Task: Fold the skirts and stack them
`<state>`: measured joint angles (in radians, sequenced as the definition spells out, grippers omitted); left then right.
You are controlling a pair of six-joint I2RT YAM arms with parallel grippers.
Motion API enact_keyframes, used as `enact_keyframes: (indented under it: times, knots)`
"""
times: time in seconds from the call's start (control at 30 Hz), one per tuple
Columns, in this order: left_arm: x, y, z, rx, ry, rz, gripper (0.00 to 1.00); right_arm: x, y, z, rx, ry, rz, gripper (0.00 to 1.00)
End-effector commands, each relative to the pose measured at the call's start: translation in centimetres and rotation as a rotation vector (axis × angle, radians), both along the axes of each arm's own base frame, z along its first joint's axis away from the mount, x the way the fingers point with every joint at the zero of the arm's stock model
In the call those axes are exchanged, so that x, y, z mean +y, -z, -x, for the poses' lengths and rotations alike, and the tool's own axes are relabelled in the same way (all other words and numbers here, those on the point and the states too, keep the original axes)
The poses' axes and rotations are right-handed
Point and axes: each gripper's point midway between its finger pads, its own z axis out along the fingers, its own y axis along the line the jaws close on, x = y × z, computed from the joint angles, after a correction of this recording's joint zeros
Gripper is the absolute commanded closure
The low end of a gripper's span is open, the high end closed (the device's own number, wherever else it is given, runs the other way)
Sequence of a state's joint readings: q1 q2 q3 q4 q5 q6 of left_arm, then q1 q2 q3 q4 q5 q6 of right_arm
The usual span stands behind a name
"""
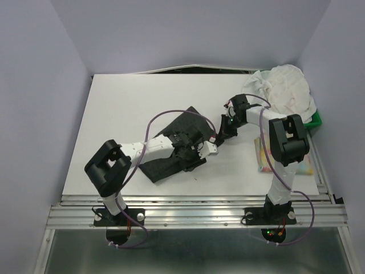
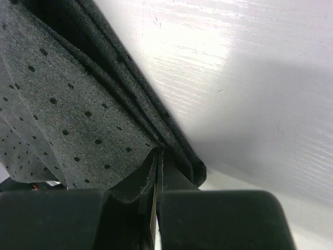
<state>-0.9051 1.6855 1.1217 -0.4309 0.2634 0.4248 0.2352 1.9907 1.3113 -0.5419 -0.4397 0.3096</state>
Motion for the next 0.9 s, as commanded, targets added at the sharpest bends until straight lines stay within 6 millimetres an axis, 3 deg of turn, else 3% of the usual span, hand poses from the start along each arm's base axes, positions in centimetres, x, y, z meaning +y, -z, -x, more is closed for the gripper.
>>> enact_keyframes:
  times: [0.0, 0.1, 0.27, 0.4, 0.43, 0.53, 0.57, 0.63, 0.77, 0.87]
  knots:
    - [0.1, -2.2, 0.4, -0.018, 0.001, 0.061, 0.47, -1.9, 1.9, -1.7, -0.053, 0.009, 0.13, 1.0]
    - [2.2, -4.4, -0.2, -0.067, -0.049, 0.079, 0.47, -1.9, 0.9, -2.2, -0.08, -0.002, 0.136, 0.99]
    - [6.7, -7.4, -1.5, -0.096, -0.15, 0.123, 0.48, -1.6, -2.5, -3.5, -0.164, -0.029, 0.116, 0.99]
    - [9.7, -7.9, -2.4, -0.124, -0.203, 0.111, 0.49, -1.9, -3.9, -4.7, -0.234, -0.061, 0.145, 0.99]
    - [10.3, -7.3, -2.5, -0.125, -0.208, 0.091, 0.5, -2.8, -3.9, -5.4, -0.255, -0.066, 0.182, 0.99]
    - [12.9, -3.3, -2.2, -0.11, -0.213, -0.034, 0.64, -3.7, -3.1, -7.4, -0.289, -0.084, 0.259, 1.0]
    - [14.2, -0.9, -1.7, -0.085, -0.213, -0.109, 0.67, -4.2, -2.8, -8.1, -0.293, -0.081, 0.272, 0.99]
    - [16.1, 2.0, -1.3, -0.07, -0.208, -0.202, 0.74, -4.3, -1.9, -9.9, -0.308, -0.098, 0.299, 0.99]
    - [18.0, 4.8, -1.1, -0.061, -0.189, -0.304, 0.81, -4.0, -1.3, -13.2, -0.353, -0.103, 0.319, 0.99]
    - [18.0, 5.6, -1.1, -0.034, -0.185, -0.324, 0.83, -3.5, -1.6, -15.8, -0.401, -0.104, 0.316, 0.97]
